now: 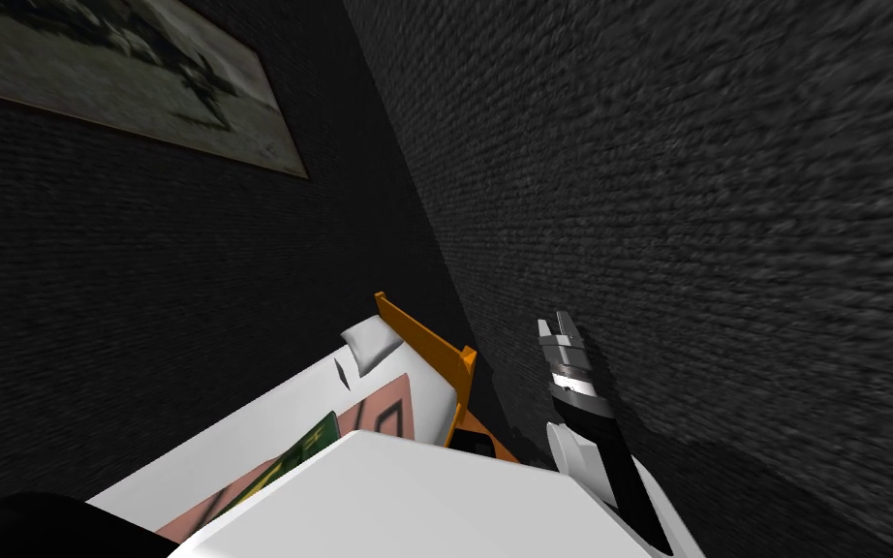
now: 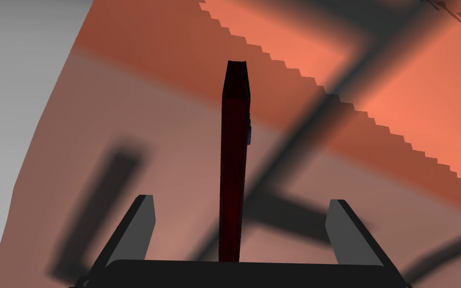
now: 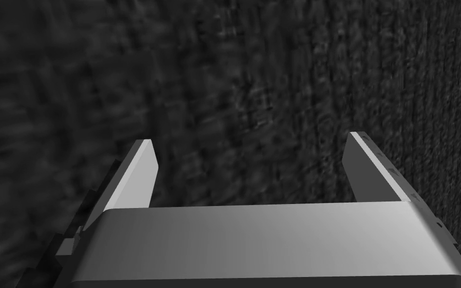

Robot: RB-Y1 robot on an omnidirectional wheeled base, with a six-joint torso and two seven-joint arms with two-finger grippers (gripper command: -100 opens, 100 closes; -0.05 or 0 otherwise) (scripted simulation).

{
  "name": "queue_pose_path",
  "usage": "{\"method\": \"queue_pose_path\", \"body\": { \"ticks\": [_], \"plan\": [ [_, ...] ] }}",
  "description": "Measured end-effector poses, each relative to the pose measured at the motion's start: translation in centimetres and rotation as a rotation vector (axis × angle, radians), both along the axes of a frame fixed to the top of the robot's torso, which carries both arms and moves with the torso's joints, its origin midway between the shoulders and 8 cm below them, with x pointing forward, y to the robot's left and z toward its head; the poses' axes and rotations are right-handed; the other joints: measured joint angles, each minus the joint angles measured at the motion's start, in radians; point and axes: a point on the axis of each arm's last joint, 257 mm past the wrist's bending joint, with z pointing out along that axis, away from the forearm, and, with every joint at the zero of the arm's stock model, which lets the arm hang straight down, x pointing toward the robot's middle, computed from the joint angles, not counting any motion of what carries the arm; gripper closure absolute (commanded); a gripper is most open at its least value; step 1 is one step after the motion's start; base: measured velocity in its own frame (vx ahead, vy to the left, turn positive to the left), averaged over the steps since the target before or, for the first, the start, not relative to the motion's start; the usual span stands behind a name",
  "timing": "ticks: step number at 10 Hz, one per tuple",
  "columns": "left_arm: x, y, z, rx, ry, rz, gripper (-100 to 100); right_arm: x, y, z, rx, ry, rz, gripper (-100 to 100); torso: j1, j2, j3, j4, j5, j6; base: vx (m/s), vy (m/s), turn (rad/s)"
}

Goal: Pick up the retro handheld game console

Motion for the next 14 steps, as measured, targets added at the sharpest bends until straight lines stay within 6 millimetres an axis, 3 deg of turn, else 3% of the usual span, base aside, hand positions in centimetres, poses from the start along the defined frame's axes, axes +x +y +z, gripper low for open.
{"method": "queue_pose_path", "body": {
  "ticks": [10,11,14],
  "plan": [
    [-1.2,-2.6,-2.3,-0.001,-0.006,0.035,-100,0.0,0.0,0.0,0.0,0.0,0.0,0,0.032,-0.002,0.0,0.0,0.0,0.0,-0.004,0.011,-0.034],
    [-1.2,-2.6,-2.4,-0.001,-0.008,0.036,100,0.0,0.0,0.0,0.0,0.0,0.0,0,0.032,-0.003,0.0,0.0,0.0,0.0,0.0,0.0,0.0],
    [-1.3,-2.6,-2.4,0.0,-0.005,0.035,100,0.0,0.0,0.0,0.0,0.0,0.0,0,0.032,-0.003,0.0,0.001,0.001,0.0,0.0,0.0,0.0]
  ]
}}
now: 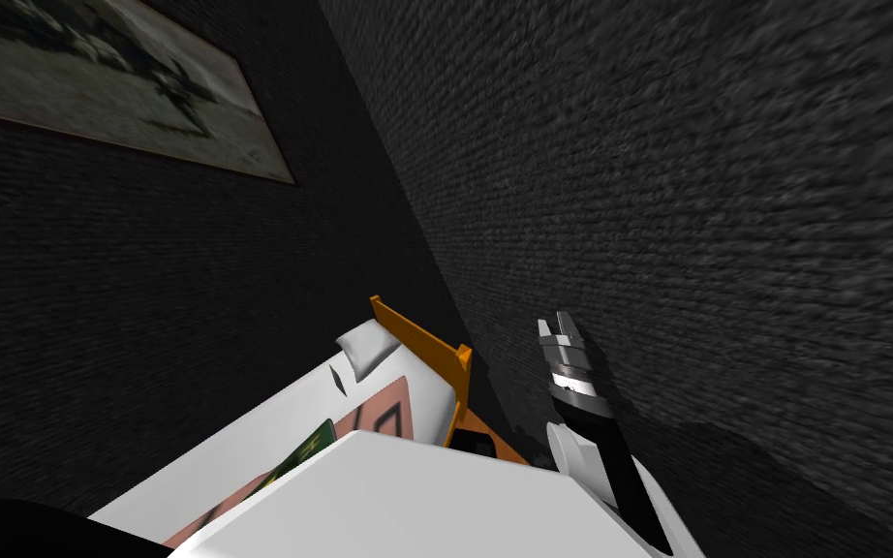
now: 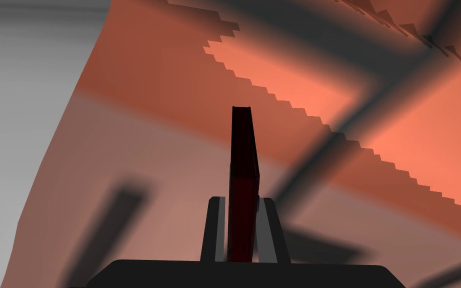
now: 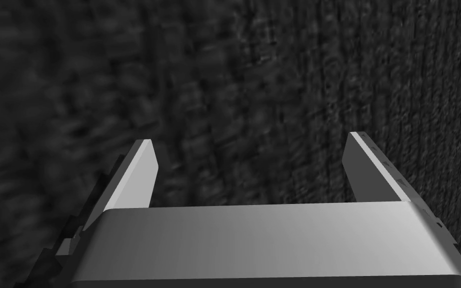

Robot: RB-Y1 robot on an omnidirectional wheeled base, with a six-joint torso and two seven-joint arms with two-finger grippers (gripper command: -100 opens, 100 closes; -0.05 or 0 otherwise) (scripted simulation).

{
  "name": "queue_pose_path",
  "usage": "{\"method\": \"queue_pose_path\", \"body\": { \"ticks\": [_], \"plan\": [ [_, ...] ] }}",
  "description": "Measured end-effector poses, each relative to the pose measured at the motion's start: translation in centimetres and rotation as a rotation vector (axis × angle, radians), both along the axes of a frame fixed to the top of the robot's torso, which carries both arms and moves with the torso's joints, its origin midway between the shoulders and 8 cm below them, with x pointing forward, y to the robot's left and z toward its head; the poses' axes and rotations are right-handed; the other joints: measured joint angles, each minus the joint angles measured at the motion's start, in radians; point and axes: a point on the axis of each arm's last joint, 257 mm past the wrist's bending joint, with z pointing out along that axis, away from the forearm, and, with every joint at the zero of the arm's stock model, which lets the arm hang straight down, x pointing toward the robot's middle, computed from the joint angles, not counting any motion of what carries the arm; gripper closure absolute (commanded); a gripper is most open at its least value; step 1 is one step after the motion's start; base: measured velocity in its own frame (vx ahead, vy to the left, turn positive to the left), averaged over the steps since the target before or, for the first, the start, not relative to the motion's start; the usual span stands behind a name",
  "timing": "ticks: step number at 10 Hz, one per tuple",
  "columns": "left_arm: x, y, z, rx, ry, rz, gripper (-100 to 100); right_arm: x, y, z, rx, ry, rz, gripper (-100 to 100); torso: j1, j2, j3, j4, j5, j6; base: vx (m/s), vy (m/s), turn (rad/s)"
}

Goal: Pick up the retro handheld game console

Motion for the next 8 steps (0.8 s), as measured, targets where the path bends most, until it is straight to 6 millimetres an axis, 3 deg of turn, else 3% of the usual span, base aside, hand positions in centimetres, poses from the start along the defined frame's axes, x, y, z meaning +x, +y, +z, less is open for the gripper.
{"method": "queue_pose_path", "body": {
  "ticks": [1,2,3,8],
  "plan": [
    [0.0,0.0,0.0,0.0,0.0,0.0,100,0.0,0.0,0.0,0.0,0.0,0.0,0,0.0,0.0,0.0,0.0,0.0,0.0,0.0,0.0,0.0],
    [0.0,0.0,0.0,0.0,0.0,0.0,0,0.0,0.0,0.0,0.0,0.0,0.0,0,0.0,0.0,0.0,0.0,0.0,0.0,0.0,0.0,0.0],
    [0.0,0.0,0.0,0.0,0.0,0.0,100,0.0,0.0,0.0,0.0,0.0,0.0,0,0.0,0.0,0.0,0.0,0.0,0.0,0.004,0.001,0.047],
    [0.9,1.7,1.3,0.002,0.0,-0.017,100,0.0,0.0,0.0,0.0,0.001,0.0,0,0.0,-0.002,-0.001,0.0,0.0,0.0,0.007,-0.006,0.051]
  ]
}}
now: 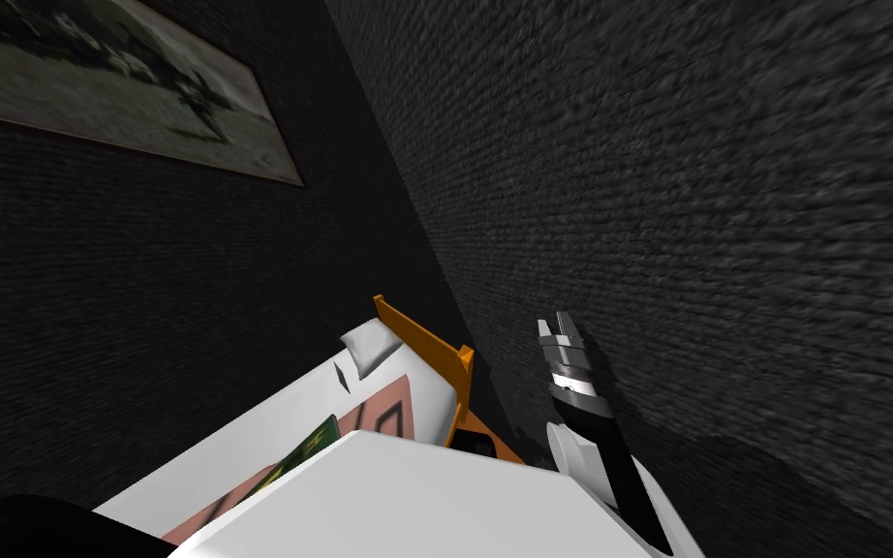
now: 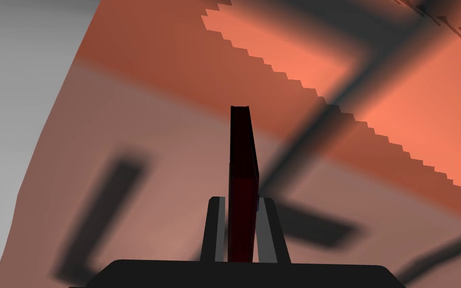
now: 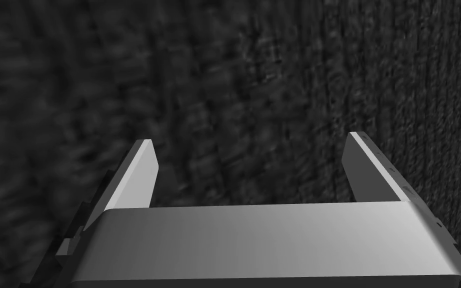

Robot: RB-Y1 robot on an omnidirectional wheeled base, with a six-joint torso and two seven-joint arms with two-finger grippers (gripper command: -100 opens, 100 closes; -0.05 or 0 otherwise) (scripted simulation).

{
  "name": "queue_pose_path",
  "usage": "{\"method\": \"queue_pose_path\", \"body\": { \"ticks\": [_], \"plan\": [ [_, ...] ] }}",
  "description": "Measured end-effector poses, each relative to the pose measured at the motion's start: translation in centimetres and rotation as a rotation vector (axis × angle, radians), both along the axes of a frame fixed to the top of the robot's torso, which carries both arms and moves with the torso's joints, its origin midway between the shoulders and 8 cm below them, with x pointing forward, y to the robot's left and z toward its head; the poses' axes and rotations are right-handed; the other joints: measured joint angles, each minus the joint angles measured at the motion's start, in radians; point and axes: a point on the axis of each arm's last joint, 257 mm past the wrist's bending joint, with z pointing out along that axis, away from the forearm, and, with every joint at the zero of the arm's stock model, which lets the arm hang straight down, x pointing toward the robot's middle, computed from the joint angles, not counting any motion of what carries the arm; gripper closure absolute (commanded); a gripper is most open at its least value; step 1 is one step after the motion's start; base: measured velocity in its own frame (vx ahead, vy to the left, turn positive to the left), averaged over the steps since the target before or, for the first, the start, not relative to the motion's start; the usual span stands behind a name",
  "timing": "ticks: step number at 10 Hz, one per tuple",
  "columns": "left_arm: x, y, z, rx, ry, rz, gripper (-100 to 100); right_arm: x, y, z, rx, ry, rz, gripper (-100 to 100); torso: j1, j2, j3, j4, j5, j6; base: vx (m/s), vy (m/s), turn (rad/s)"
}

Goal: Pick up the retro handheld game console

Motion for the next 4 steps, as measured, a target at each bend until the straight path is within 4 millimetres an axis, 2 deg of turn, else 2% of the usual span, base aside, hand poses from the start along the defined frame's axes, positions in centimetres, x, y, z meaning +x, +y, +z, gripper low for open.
{"method": "queue_pose_path", "body": {
  "ticks": [3,4],
  "plan": [
    [0.37,0.77,0.81,-0.001,0.004,-0.013,100,0.02,0.0,-0.24,0.001,0.006,0.0,0,-0.003,-0.004,-0.002,0.001,0.001,0.0,0.0,-0.023,0.034],
    [0.35,0.78,0.85,-0.001,0.006,-0.014,0,0.03,0.02,-0.27,0.002,0.007,0.001,0,-0.003,-0.005,-0.002,0.001,0.001,0.0,0.0,0.0,0.0]
  ]
}}
